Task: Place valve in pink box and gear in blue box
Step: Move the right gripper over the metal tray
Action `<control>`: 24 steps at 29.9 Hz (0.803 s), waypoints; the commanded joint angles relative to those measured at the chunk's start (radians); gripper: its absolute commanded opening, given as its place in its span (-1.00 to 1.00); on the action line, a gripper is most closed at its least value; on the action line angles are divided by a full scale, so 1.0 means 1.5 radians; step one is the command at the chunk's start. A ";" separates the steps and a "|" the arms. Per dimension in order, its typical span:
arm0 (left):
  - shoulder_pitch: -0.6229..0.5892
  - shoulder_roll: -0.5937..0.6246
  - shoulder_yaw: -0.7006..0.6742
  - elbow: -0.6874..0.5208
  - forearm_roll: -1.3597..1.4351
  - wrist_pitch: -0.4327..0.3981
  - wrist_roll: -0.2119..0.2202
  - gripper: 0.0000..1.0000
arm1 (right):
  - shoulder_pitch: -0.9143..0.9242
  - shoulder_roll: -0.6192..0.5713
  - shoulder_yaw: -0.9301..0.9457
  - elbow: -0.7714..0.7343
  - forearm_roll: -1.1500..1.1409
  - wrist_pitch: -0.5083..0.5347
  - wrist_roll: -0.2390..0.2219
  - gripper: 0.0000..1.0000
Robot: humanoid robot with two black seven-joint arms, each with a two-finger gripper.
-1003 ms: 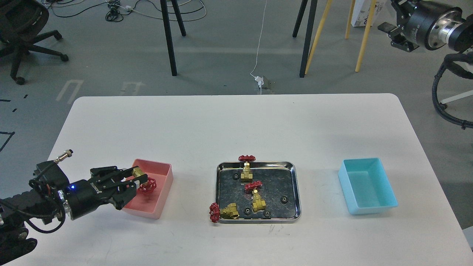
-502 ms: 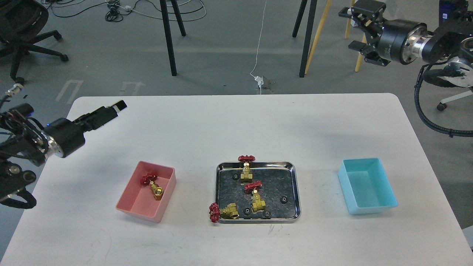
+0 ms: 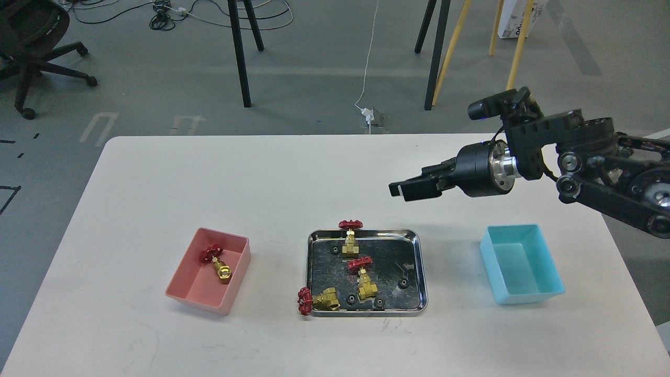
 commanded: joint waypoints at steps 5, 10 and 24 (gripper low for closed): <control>-0.078 0.001 0.003 0.071 -0.015 0.021 0.000 1.00 | 0.046 0.101 -0.168 -0.008 -0.135 0.000 0.036 0.95; -0.085 -0.002 0.000 0.072 -0.016 0.045 0.000 1.00 | 0.048 0.180 -0.226 -0.059 -0.146 0.000 0.039 0.95; -0.087 0.006 0.001 0.073 -0.032 0.053 0.000 1.00 | 0.004 0.280 -0.266 -0.194 -0.173 0.000 0.037 0.90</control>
